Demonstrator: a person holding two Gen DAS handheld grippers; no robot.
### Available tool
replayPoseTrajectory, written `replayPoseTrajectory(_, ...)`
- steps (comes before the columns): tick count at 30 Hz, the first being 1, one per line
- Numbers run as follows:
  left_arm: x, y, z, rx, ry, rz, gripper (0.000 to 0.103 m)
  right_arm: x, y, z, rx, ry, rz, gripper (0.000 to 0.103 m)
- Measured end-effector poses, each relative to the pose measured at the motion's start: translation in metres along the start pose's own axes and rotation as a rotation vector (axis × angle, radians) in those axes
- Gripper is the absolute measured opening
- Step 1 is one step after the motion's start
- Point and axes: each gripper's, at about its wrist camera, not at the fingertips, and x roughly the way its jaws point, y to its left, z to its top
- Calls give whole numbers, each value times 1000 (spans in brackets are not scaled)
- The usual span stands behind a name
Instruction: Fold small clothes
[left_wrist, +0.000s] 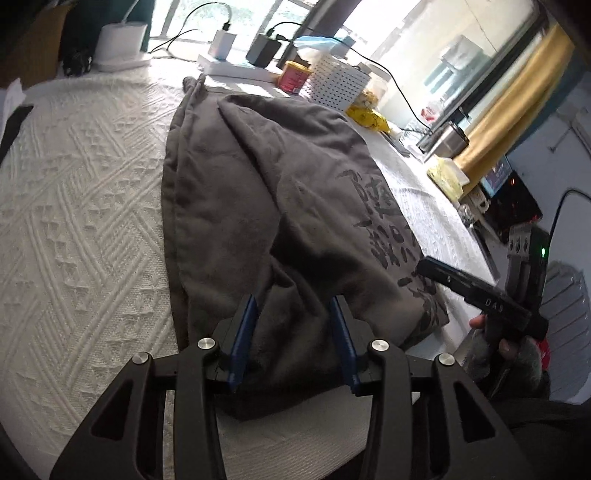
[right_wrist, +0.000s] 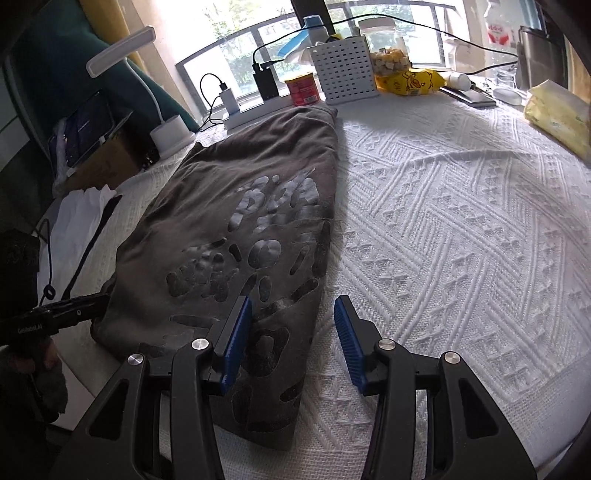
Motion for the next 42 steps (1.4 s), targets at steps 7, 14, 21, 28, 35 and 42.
replayPoseTrajectory(7,-35,-15,-4,49,-114,7,3,-2,3,-3,-8,-5,-9,49)
replayPoseTrajectory(14,-39,-9,-16,58,-56,76,3,-4,13,-13,-81,-2,-57,49)
replayPoseTrajectory(21,-21,0,-23,27,3,121,5,-4,13,-12,-78,2,-56,50)
replayPoseTrajectory(28,-35,3,-13,-4,-26,118,23,-3,11,-7,-61,11,-55,50)
replayPoseTrajectory(35,-34,-6,2,47,-53,213,29,-5,10,6,-56,7,-55,50)
replayPoseTrajectory(42,-25,-7,19,74,-58,250,29,-2,5,17,-50,3,-51,50)
